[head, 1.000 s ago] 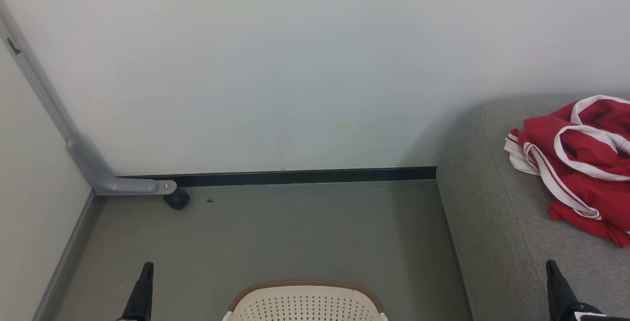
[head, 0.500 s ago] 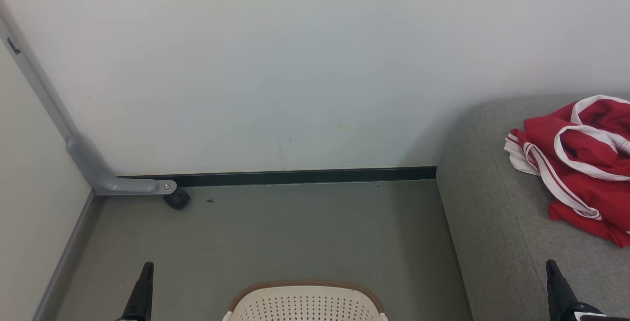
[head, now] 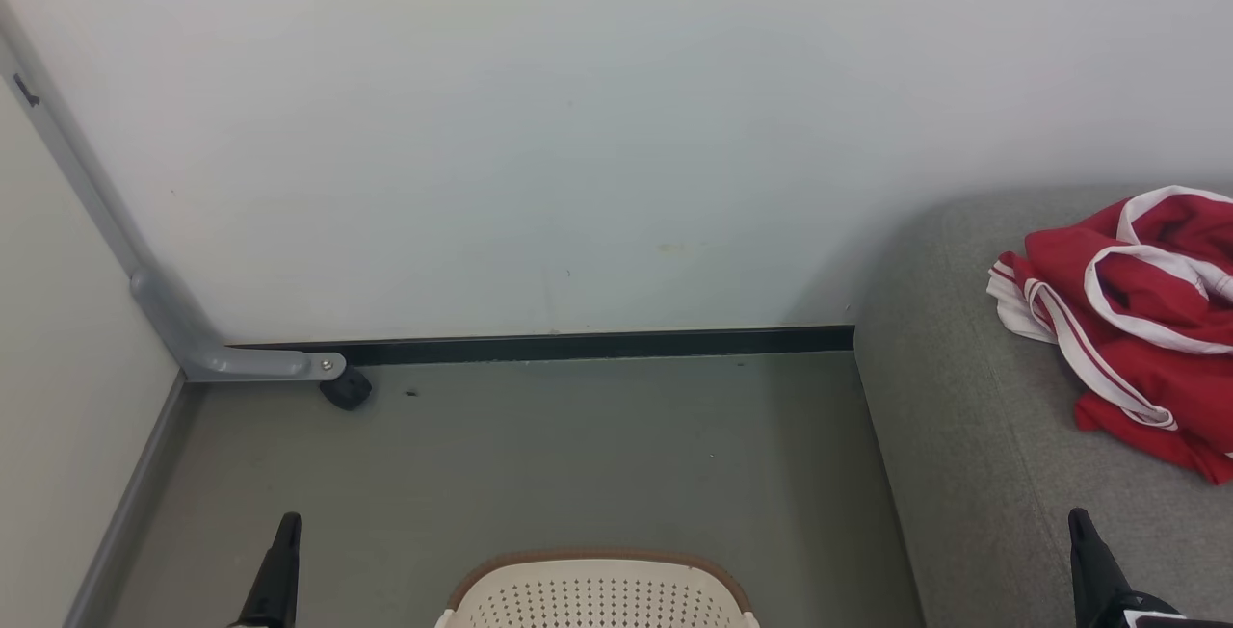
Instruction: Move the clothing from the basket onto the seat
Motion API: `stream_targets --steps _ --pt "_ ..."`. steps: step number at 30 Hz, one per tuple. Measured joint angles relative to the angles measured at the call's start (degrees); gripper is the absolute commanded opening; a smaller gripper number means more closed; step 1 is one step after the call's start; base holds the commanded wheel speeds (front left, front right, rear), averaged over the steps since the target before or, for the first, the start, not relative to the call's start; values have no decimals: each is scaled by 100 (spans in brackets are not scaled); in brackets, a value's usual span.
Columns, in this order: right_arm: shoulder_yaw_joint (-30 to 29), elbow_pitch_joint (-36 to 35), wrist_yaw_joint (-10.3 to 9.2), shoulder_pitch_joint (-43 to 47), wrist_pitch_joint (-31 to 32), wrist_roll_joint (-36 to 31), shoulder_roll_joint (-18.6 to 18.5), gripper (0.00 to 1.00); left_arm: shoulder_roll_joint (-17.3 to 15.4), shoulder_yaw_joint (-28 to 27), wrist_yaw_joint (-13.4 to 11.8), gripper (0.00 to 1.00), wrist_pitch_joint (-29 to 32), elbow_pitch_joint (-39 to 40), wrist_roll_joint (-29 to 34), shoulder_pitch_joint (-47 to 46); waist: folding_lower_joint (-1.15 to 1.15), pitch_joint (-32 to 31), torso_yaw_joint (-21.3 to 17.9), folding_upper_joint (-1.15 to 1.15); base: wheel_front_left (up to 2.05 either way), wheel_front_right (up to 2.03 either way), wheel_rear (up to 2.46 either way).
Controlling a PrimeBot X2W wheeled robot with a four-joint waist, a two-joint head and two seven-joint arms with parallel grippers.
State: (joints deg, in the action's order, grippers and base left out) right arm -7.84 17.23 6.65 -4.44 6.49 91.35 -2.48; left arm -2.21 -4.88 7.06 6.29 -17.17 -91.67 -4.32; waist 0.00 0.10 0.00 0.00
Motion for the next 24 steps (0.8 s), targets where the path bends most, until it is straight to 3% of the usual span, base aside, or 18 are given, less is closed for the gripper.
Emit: stream_targets --steps 24 --pt "0 -1 0 0 0 0 0 0 0 0 0 0 0 0 0 0 0 0 0 0 0 0 0"
